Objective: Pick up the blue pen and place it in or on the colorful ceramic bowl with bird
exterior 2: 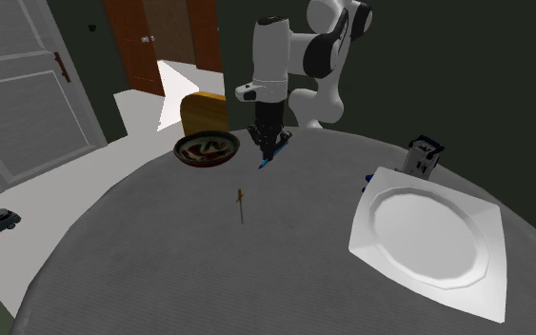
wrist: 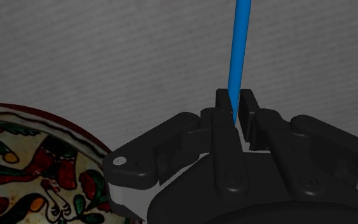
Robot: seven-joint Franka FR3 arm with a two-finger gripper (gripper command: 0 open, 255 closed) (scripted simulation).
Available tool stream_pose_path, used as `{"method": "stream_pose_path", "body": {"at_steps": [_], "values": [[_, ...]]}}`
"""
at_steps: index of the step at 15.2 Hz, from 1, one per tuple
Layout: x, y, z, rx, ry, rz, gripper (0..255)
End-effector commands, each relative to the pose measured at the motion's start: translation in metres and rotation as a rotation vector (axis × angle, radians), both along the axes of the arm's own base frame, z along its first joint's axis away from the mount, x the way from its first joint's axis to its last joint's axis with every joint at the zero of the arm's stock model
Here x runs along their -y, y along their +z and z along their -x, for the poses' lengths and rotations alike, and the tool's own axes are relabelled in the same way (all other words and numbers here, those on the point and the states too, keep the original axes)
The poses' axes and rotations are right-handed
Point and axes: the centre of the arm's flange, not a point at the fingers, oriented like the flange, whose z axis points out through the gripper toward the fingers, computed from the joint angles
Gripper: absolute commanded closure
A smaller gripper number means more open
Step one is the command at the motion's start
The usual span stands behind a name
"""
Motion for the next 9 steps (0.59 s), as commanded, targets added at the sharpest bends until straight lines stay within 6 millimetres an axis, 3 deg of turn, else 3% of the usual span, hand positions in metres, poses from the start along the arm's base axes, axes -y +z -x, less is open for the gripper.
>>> {"method": "stream_pose_path", "body": {"at_steps": [1, 6, 9], "values": [[0.0, 0.0, 0.0, 0.0, 0.0, 0.0, 255], [0.0, 0.0, 0.0, 0.0, 0.0, 0.0, 255], [0.0, 0.016, 0.0, 0.0, 0.0, 0.0, 255]]}}
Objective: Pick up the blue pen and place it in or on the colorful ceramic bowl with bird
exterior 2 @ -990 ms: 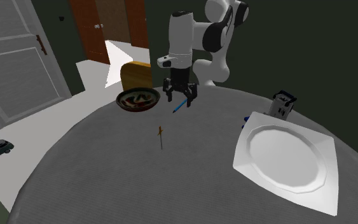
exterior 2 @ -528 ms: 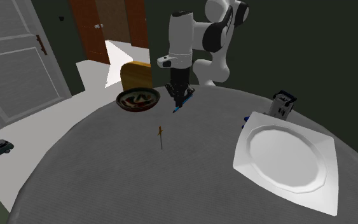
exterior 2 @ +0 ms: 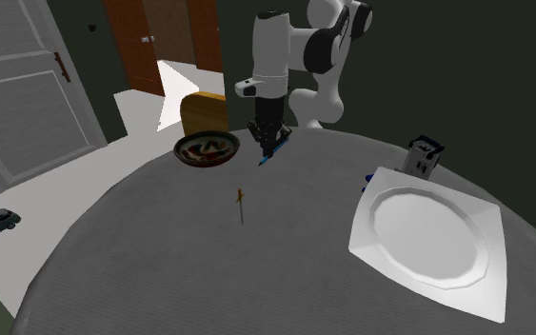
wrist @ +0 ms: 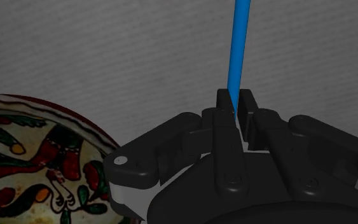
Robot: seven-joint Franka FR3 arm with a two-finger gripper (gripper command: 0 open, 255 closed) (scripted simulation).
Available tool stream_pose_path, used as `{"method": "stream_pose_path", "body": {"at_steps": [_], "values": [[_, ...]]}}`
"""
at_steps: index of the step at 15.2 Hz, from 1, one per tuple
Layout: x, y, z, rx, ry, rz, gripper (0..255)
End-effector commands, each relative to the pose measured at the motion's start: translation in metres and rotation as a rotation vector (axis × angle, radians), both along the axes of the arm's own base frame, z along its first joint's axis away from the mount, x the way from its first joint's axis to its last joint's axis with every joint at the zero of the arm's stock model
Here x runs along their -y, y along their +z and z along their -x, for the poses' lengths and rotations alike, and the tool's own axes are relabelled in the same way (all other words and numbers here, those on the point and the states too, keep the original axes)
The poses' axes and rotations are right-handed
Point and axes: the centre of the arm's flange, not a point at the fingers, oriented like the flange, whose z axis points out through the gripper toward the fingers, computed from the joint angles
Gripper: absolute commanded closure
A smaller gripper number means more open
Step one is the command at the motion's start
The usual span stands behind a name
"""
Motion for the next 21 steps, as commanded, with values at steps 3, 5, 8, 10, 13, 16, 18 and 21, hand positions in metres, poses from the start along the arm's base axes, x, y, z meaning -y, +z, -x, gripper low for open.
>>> {"method": "stream_pose_path", "body": {"at_steps": [3, 5, 8, 10, 13, 16, 18, 21], "values": [[0.0, 0.02, 0.0, 0.0, 0.0, 0.0, 255], [0.0, 0.031, 0.0, 0.0, 0.0, 0.0, 255], [0.0, 0.047, 0.0, 0.0, 0.0, 0.0, 255], [0.0, 0.057, 0.0, 0.0, 0.0, 0.0, 255], [0.0, 0.073, 0.0, 0.0, 0.0, 0.0, 255], [0.0, 0.089, 0.0, 0.0, 0.0, 0.0, 255], [0.0, 0.1, 0.0, 0.0, 0.0, 0.0, 255], [0.001, 0.111, 0.0, 0.0, 0.0, 0.0, 255]]}}
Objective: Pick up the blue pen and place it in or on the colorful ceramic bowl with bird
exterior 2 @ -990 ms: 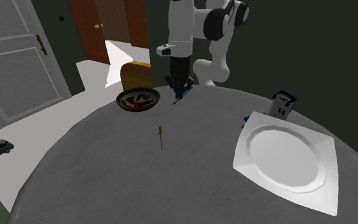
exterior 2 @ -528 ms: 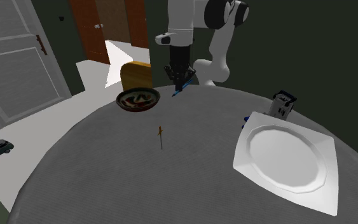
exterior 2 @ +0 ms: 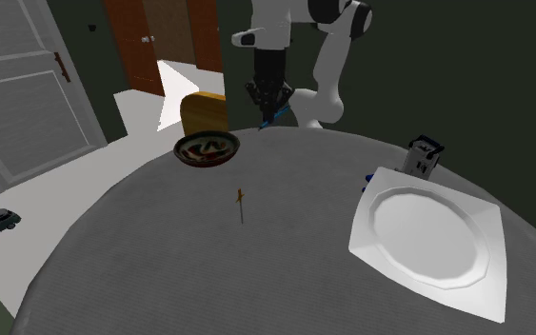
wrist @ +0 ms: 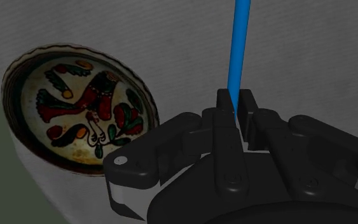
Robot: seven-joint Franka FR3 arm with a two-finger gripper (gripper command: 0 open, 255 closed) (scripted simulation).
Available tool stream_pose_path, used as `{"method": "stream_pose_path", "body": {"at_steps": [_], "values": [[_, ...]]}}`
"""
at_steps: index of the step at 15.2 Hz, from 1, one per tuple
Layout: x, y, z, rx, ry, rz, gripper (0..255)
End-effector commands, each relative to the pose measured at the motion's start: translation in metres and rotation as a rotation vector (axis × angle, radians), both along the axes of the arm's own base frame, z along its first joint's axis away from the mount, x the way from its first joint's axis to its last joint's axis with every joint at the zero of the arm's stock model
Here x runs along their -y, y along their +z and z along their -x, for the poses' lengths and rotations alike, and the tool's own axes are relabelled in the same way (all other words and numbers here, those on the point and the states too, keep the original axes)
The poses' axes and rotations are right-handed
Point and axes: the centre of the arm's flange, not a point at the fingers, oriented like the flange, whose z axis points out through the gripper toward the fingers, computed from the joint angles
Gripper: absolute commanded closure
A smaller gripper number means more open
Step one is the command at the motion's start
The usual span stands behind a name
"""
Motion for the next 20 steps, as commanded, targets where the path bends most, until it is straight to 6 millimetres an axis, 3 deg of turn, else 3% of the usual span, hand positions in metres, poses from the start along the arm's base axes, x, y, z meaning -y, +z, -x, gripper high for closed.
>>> {"method": "stream_pose_path", "body": {"at_steps": [1, 14, 15, 20], "values": [[0.005, 0.004, -0.013, -0.001, 0.0, 0.0, 255], [0.067, 0.02, -0.172, -0.001, 0.0, 0.0, 255], [0.075, 0.022, -0.194, -0.001, 0.0, 0.0, 255], [0.075, -0.005, -0.194, -0.001, 0.0, 0.0, 255]]}}
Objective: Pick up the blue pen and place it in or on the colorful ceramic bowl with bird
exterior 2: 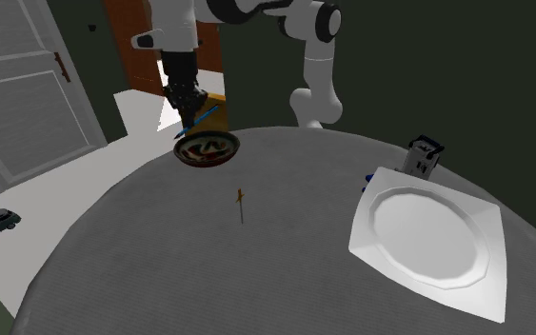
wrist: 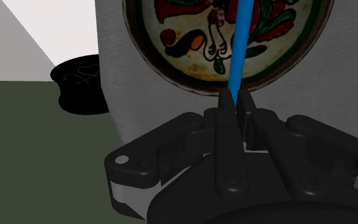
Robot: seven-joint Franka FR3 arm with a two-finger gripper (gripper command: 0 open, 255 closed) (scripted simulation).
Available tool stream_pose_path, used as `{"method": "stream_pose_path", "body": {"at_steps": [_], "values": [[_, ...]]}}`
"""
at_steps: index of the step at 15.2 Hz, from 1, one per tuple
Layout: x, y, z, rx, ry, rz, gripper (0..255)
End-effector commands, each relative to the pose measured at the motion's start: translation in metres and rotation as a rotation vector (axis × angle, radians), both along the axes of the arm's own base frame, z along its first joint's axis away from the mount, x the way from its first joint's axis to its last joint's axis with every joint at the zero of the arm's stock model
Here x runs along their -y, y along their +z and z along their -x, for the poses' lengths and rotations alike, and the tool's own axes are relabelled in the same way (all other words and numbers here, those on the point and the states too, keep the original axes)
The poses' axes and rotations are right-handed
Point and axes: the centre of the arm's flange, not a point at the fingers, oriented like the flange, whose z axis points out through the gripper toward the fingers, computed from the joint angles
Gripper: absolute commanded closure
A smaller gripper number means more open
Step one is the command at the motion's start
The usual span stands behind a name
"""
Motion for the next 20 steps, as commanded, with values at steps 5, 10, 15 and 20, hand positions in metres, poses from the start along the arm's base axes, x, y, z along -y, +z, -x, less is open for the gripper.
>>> {"method": "stream_pose_path", "body": {"at_steps": [5, 10, 15, 20], "values": [[0.001, -0.032, -0.001, 0.0, 0.0, 0.0, 255], [0.001, -0.058, -0.001, 0.0, 0.0, 0.0, 255], [0.001, -0.068, -0.001, 0.0, 0.0, 0.0, 255], [0.001, -0.068, -0.001, 0.0, 0.0, 0.0, 255]]}}
